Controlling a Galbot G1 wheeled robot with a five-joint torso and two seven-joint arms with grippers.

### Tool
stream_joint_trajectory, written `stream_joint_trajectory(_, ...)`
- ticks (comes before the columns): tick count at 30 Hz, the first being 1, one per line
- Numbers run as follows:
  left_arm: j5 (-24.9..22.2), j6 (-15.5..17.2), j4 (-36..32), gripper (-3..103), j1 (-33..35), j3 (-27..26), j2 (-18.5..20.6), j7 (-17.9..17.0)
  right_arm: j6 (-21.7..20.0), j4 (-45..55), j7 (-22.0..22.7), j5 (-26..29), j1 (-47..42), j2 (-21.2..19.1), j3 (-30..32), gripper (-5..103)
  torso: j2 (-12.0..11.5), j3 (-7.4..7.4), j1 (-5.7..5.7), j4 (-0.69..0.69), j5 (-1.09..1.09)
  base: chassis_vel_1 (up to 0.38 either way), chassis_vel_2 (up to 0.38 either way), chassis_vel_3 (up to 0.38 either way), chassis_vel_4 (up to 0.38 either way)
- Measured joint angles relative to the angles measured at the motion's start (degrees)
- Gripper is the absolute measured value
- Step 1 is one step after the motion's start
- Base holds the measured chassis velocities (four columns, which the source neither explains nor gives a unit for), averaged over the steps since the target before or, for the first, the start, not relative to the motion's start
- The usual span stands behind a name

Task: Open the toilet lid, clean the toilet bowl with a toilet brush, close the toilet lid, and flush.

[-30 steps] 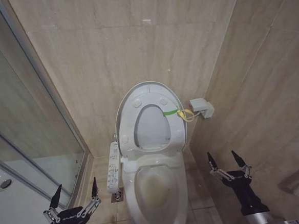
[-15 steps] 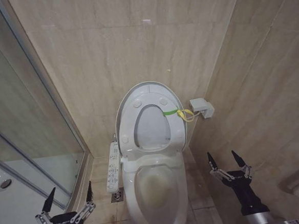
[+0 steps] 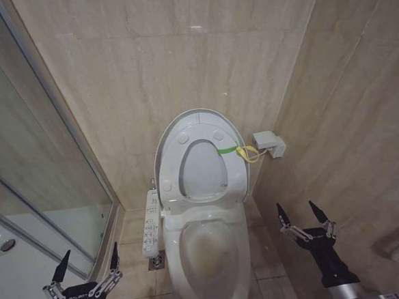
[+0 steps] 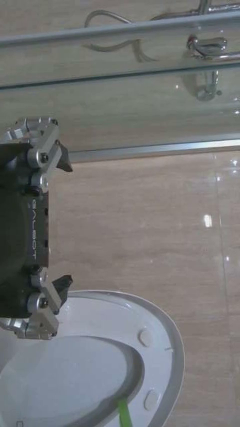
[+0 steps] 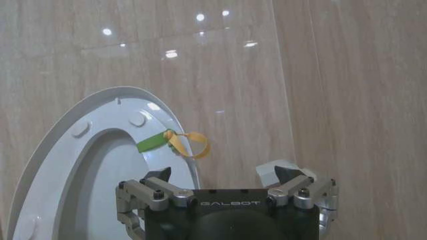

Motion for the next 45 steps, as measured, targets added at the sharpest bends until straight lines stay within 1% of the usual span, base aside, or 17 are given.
stream_joint_trajectory(9,0.0,-1.0,0.5,100,0.1,-0.1,-0.2,0.5,0.0,0.0,0.0,0.0,0.0,0.0,0.0,100,0.0,0.0,0.0,0.0,0.01,0.0,0.0,0.0,0.0)
stream_joint_trajectory(45,0.2,-1.0,0.5,100,0.1,-0.1,-0.2,0.5,0.0,0.0,0.0,0.0,0.0,0.0,0.0,100,0.0,0.0,0.0,0.0,0.01,0.0,0.0,0.0,0.0)
